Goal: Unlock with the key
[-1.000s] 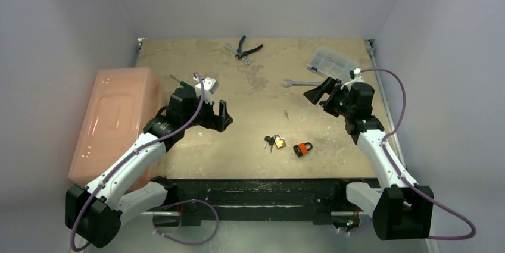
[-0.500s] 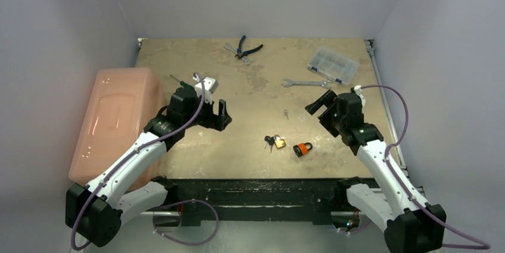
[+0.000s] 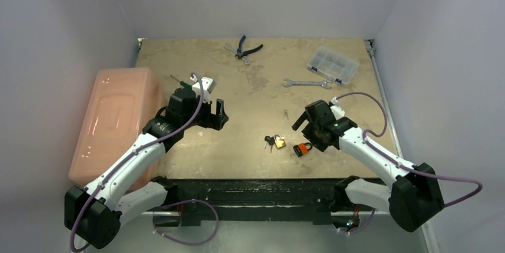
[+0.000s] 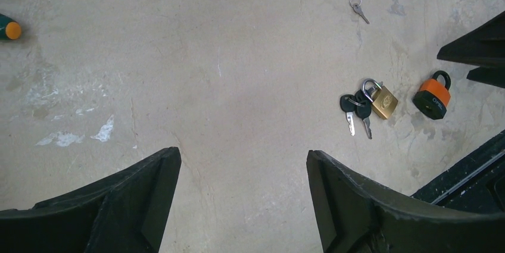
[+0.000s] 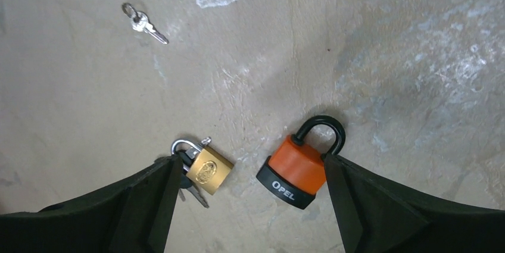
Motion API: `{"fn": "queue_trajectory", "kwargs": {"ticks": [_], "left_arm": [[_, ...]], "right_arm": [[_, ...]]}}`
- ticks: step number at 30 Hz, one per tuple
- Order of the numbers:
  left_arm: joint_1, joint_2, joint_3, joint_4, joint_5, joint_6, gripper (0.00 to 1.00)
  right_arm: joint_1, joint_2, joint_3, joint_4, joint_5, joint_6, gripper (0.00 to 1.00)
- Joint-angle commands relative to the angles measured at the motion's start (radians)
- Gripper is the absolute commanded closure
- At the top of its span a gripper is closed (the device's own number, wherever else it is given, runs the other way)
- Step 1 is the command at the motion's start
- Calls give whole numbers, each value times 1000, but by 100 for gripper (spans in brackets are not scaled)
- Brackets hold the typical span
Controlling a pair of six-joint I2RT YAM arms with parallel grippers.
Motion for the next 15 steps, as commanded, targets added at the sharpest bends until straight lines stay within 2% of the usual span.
{"fn": "queue_trajectory", "kwargs": {"ticks": [1,4,11,15], "left_arm": [[-2,-26,35,7,-32,-7,18],[-2,-31,35,5,-36,-10,19],[-2,-39,35,1,-52,-10,19],[-2,-40,33,0,-55,-10,20]], "right_arm": [[49,26,47,-86,101,121,1],[78,48,52,-118,116,158,1],[121,101,46,-106,119,199,11],[137,122,36,-95,114,215,12]]}}
